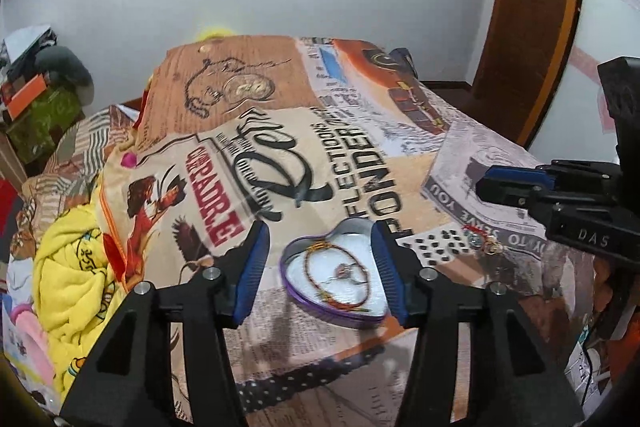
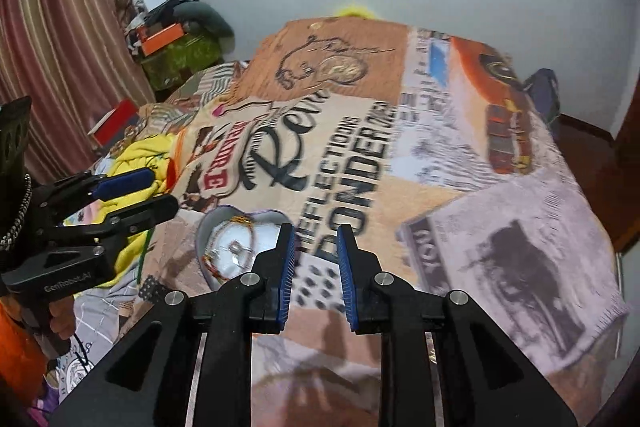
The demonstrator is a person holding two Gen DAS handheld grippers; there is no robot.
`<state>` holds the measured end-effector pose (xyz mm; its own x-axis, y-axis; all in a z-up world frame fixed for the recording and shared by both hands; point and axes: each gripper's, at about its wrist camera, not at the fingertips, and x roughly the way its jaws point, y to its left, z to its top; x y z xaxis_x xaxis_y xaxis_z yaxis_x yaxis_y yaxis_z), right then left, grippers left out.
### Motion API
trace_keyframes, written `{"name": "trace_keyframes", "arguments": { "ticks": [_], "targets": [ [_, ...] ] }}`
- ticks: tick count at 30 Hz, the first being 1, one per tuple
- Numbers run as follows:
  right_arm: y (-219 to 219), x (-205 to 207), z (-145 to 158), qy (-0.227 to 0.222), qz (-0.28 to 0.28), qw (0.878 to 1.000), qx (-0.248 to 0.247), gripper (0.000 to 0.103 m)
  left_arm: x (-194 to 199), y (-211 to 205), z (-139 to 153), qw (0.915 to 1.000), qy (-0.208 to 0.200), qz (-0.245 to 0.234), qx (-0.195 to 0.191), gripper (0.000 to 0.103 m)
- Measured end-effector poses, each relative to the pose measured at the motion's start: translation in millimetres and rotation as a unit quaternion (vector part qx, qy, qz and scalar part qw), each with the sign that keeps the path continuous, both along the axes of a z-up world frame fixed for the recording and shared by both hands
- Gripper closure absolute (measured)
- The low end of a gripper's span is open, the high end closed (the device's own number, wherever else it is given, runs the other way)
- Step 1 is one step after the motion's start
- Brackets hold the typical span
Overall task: Organize jewelry
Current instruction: 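Move the left gripper back to the remaining jewelry, then grasp a silver ring with the left gripper while the right gripper grasps the red string bracelet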
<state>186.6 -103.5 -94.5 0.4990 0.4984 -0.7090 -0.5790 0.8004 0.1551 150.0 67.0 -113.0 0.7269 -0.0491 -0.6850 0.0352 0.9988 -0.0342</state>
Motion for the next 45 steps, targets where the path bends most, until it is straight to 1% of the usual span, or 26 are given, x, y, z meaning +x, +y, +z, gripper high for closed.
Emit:
{"name": "trace_keyframes", "arguments": {
  "ticks": [3,5,7,13,21,26,30,31,33,35,38,40,41,45],
  "targets": [
    [-19.9,-0.4,0.7,-0.003,-0.019,1.000,-0.005,0.079,-0.1,-15.7,1.6,1.0000,-0.001,-0.010,0.001,0.045],
    [-34.1,-0.7,-0.8,-0.002,-0.030,1.000,-0.004,0.074,0.5,-24.0,-0.3,0.9999,0.002,-0.015,-0.003,0.045],
    [-45.6,-0.3,-4.1,0.002,-0.039,0.999,-0.008,0.073,3.8,-34.7,-4.4,0.9997,0.010,-0.022,-0.008,0.045],
    [-79.2,1.6,-24.1,0.023,-0.060,0.998,-0.027,0.073,17.5,-63.1,-24.6,0.9981,0.042,-0.042,-0.016,0.045],
    [-110.5,3.7,-53.5,0.058,-0.078,0.994,-0.044,0.073,41.1,-101.1,-58.6,0.9918,0.094,-0.081,-0.030,0.045],
    [-122.7,7.6,-58.7,0.069,-0.084,0.993,-0.035,0.073,56.4,-130.5,-80.8,0.9869,0.116,-0.110,-0.019,0.045],
    [-124.7,9.5,-60.3,0.073,-0.080,0.994,-0.029,0.073,70.4,-150.2,-100.6,0.9808,0.141,-0.134,-0.007,0.045],
    [-123.2,10.9,-61.6,0.074,-0.079,0.994,-0.029,0.073,73.4,-153.9,-105.5,0.9796,0.147,-0.137,-0.003,0.048],
    [-121.9,12.0,-63.5,0.077,-0.074,0.994,-0.027,0.073,76.9,-159.9,-110.1,0.9794,0.144,-0.141,0.010,0.049],
    [-120.2,12.7,-65.1,0.079,-0.069,0.994,-0.028,0.073,78.7,-163.6,-110.4,0.9782,0.142,-0.152,0.012,0.052],
    [-118.0,14.2,-67.9,0.079,-0.064,0.994,-0.028,0.073,82.2,-169.6,-112.9,0.9762,0.138,-0.167,0.016,0.064],
    [-117.0,15.3,-68.8,0.079,-0.064,0.994,-0.028,0.073,84.4,-171.2,-114.2,0.9755,0.135,-0.173,0.015,0.082],
    [-117.1,15.5,-69.4,0.080,-0.063,0.994,-0.026,0.073,84.8,-171.0,-114.0,0.9750,0.136,-0.175,0.009,0.084],
    [-116.4,15.5,-71.0,0.086,-0.061,0.994,-0.025,0.073,86.5,-167.7,-112.9,0.9754,0.136,-0.173,-0.004,0.084]
  ]
}}
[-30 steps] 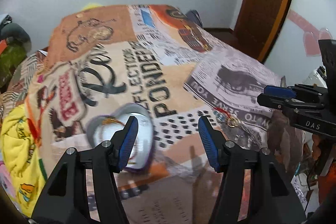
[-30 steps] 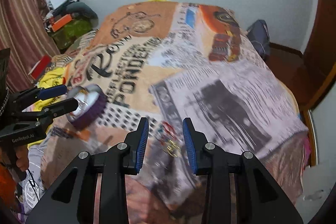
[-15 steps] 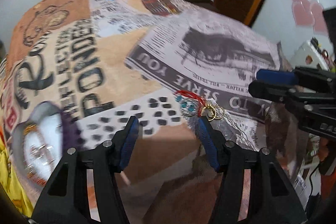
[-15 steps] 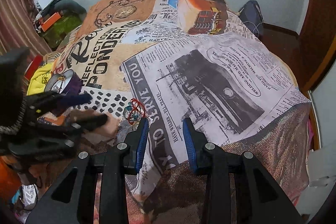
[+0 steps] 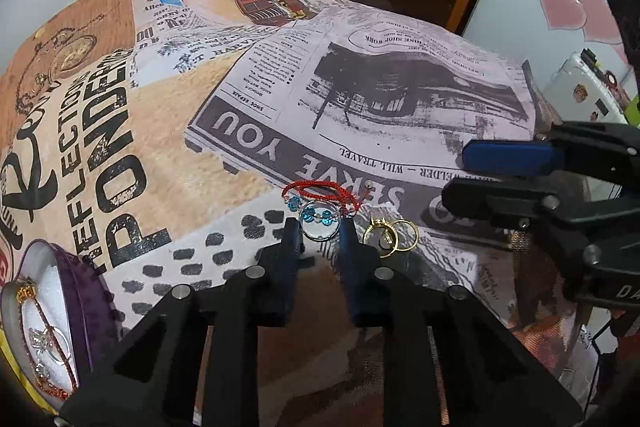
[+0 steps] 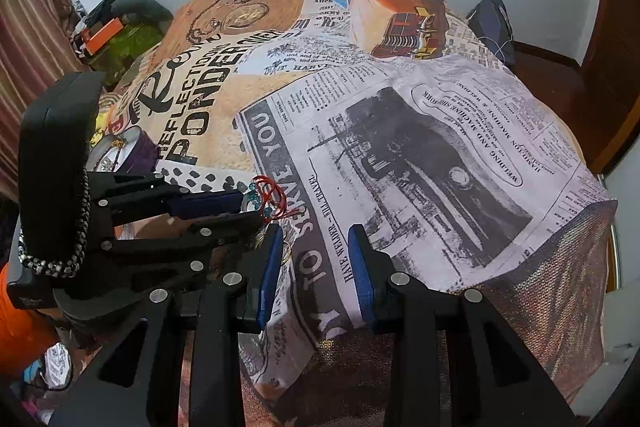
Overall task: Organize jewelry
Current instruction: 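Grasp a silver ring with the left gripper while the right gripper grasps the red string bracelet, then carry both items over the heart tin and open both grippers to drop them in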
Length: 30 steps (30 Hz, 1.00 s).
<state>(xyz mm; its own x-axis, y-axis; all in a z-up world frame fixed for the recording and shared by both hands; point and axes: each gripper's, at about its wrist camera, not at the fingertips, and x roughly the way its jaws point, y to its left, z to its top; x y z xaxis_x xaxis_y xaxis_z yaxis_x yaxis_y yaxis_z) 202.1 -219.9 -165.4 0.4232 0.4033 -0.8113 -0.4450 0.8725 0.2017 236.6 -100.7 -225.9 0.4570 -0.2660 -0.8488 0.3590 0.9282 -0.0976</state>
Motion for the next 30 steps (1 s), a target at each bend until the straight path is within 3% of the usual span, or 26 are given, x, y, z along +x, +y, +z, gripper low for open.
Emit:
{"name": "trace_keyframes", "arguments": {
  "ticks": [15,20,24,25,27,30],
  "targets": [
    [44.6,14.2,-9.3,0.002,0.046,0.999,-0.029,0.073,-29.8,61.5,58.2,0.9939,-0.079,0.076,-0.003,0.084],
    [63.0,27.8,-30.5,0.030,0.062,0.996,-0.048,0.073,-31.6,74.8,60.1,0.9927,-0.082,0.088,-0.012,0.084],
    [65.1,27.2,-31.1,0.018,0.067,0.997,-0.045,0.073,-35.2,82.7,57.9,0.9920,-0.081,0.094,-0.020,0.084],
    [64.9,26.8,-31.1,0.014,0.068,0.997,-0.044,0.075,-35.8,83.4,57.6,0.9919,-0.081,0.095,-0.022,0.084],
    [66.3,26.6,-31.5,0.007,0.064,0.997,-0.048,0.094,-38.5,84.8,57.9,0.9915,-0.083,0.097,-0.024,0.084],
    [66.9,26.7,-29.2,0.003,0.057,0.997,-0.047,0.096,-40.5,87.8,57.9,0.9910,-0.083,0.101,-0.029,0.084]
  ]
}}
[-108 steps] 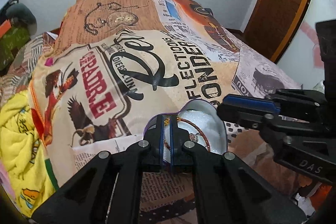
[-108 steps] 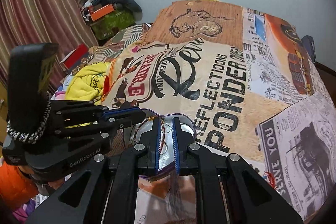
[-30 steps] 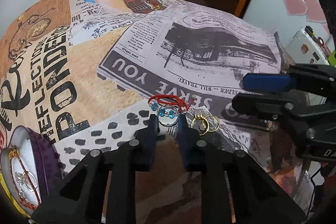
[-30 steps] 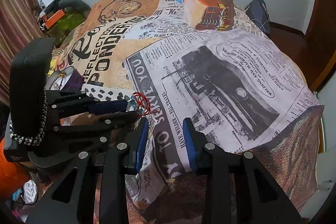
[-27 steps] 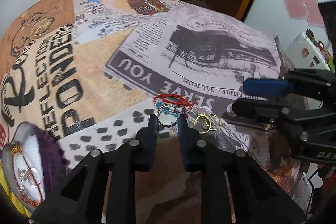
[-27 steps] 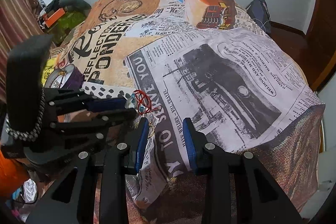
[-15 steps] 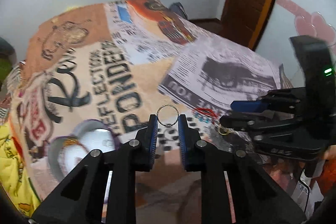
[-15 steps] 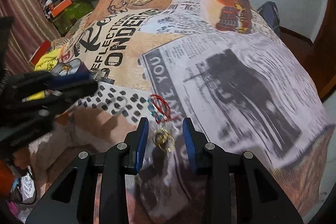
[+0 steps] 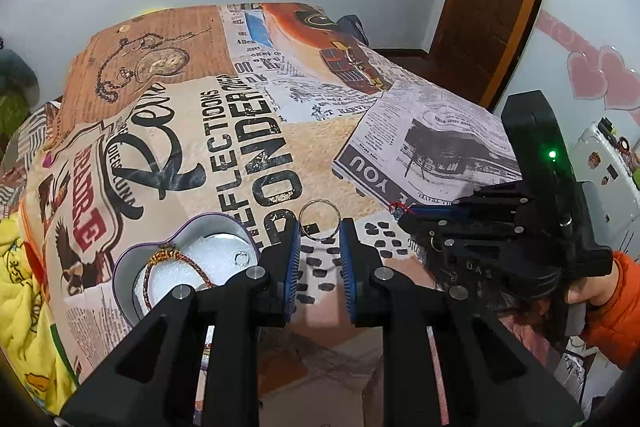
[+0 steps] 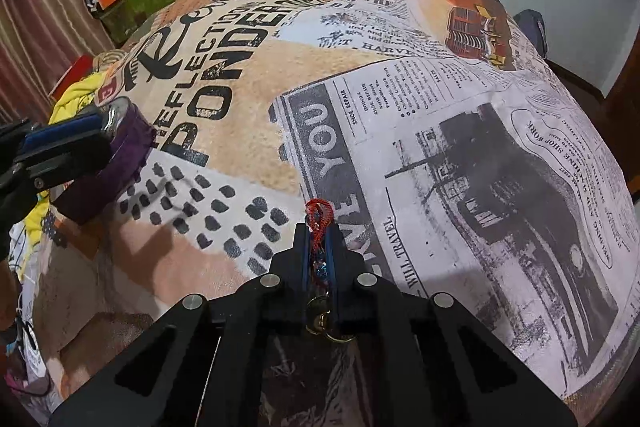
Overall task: Organize jewelry
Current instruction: 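Carry both items over the heart tin and open both grippers to drop them in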
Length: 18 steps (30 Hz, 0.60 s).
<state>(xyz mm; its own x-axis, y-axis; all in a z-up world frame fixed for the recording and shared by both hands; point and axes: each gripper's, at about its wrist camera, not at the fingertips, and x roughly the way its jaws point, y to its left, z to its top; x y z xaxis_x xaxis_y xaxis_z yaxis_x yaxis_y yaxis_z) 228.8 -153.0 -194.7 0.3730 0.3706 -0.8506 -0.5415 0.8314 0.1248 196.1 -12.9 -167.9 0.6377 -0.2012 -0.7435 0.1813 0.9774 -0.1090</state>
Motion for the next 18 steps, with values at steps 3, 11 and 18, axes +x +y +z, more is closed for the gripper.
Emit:
{"name": "trace_keyframes", "arguments": {
  "ticks": [3,11,18],
  "targets": [
    [2.4,1.5,4.2,0.004,-0.005,1.000,0.010,0.096,-2.1,3.9,2.1,1.0000,-0.002,0.005,-0.003,0.084],
    [13.8,-13.4,40.3,-0.033,0.004,0.999,0.032,0.096,-16.4,13.6,20.4,0.9997,-0.019,0.015,0.000,0.084],
    [26.8,-37.6,84.0,-0.090,0.023,0.994,0.050,0.096,-34.0,32.4,41.8,0.9985,-0.043,0.035,-0.001,0.084]
  ]
}}
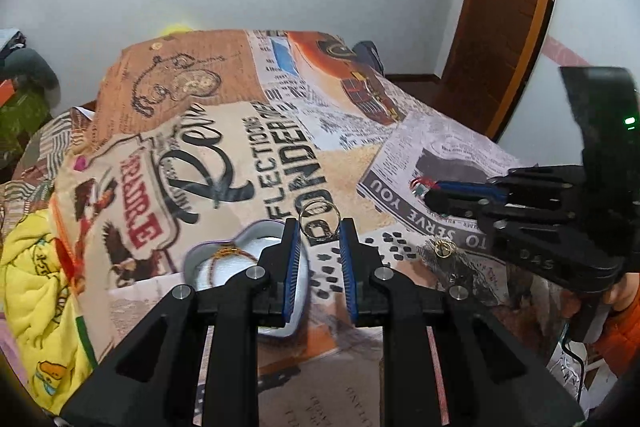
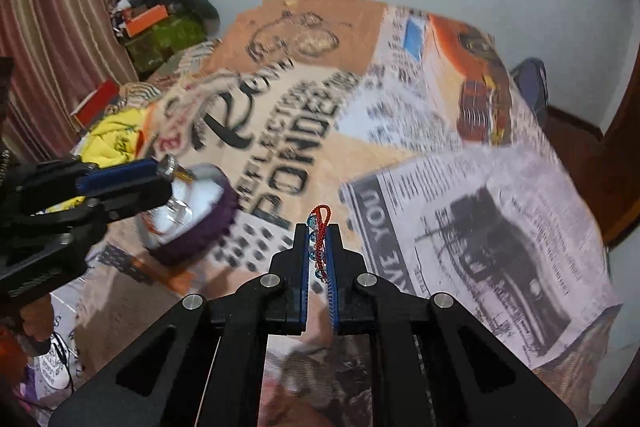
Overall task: Organize jewelry
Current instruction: 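Carry both items over the heart tin and open both grippers to drop them in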
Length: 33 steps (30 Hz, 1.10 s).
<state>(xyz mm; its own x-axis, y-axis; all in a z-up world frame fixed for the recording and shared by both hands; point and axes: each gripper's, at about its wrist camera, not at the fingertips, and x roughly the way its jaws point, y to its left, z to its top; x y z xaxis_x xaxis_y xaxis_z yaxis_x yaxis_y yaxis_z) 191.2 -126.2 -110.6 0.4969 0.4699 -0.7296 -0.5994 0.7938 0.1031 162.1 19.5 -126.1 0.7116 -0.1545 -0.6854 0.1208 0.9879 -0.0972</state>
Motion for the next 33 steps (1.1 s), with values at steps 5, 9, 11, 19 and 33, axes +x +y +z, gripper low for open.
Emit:
{"name": "trace_keyframes", "arguments": {
  "ticks": [5,9,11,19,33],
  "targets": [
    [14.4,-13.5,29.2,-0.033,0.017,0.999,0.028,0.096,-10.7,18.3,12.7,0.9997,-0.013,0.019,0.004,0.084],
    [31.3,-21.9,43.4,-0.046,0.034,0.997,0.049,0.096,-20.5,33.4,22.5,0.9991,-0.024,0.034,0.011,0.084],
    [41.3,-23.8,47.4,-0.049,0.042,0.996,0.057,0.096,-25.3,41.3,26.4,0.9986,-0.030,0.041,0.014,0.084],
    [74.2,-32.5,43.9,-0.041,0.075,0.994,0.074,0.096,-26.8,67.0,19.9,0.9979,-0.025,0.059,0.004,0.084],
    [101.6,2.4,-22.5,0.058,0.082,0.994,0.041,0.096,-0.2,66.4,-43.2,0.9980,0.045,0.041,-0.014,0.084]
  ]
}}
